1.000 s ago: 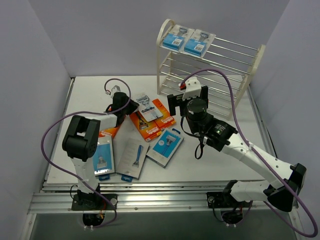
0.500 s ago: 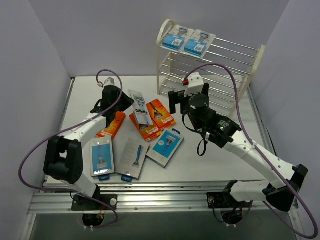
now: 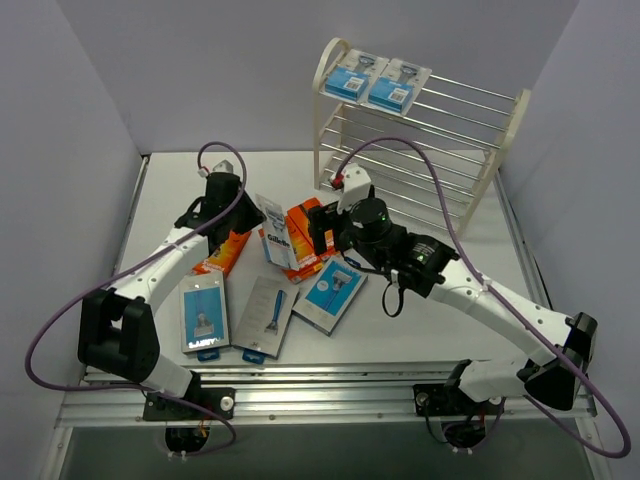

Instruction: Place and organize the shaving razors onto the shelf

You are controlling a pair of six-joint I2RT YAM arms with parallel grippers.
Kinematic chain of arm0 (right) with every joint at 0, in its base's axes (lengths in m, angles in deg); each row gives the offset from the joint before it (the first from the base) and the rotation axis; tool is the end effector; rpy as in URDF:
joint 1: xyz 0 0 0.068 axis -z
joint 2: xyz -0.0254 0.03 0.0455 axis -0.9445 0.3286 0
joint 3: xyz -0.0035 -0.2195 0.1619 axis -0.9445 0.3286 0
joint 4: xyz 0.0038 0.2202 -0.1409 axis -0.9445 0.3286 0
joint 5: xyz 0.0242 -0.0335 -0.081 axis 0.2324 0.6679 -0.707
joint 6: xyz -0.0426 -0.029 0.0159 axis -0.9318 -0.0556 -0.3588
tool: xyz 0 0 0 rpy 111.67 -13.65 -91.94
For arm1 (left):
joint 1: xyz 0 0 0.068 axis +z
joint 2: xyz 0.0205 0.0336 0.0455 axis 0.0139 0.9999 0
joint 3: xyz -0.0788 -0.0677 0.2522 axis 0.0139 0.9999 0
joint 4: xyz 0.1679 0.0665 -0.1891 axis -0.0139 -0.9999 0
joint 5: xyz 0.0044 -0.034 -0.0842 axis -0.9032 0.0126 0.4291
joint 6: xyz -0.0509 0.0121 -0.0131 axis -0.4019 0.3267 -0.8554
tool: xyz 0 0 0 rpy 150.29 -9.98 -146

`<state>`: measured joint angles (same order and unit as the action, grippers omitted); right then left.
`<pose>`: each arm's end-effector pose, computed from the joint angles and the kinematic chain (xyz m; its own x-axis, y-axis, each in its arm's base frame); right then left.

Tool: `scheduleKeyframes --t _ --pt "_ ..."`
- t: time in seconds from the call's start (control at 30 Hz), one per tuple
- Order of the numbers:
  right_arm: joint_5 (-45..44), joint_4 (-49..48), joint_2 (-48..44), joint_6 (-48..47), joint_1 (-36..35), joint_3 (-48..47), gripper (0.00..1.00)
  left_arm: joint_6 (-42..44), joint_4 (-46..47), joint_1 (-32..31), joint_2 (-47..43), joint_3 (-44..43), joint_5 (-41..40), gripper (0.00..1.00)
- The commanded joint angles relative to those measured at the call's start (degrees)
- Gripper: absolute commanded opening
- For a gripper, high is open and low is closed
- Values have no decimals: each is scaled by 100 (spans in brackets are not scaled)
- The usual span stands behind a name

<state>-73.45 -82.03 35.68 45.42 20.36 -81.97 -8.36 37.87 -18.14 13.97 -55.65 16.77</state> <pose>0.1972 0.2254 0.4079 -0.1847 0.0627 -0.9808 -0.5716 0.8050 0.1591 0.3263 -0.1107 0.2827 -0.6034 -0.5370 -0.5895 -0.1785 0.8115 -0.5564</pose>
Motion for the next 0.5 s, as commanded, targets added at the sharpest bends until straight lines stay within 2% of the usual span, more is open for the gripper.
scheduleKeyframes --t 0.0,0.27,0.47 --pt "-179 81 171 191 -368 -77 79 -40 -480 -285 -348 -519 -217 2" --pt "-417 -165 348 341 -799 90 75 -321 -1334 -725 -401 -1275 -727 2" --pt "-838 -279 479 157 -1185 152 75 -453 -1668 -743 -340 -1644 -534 2"
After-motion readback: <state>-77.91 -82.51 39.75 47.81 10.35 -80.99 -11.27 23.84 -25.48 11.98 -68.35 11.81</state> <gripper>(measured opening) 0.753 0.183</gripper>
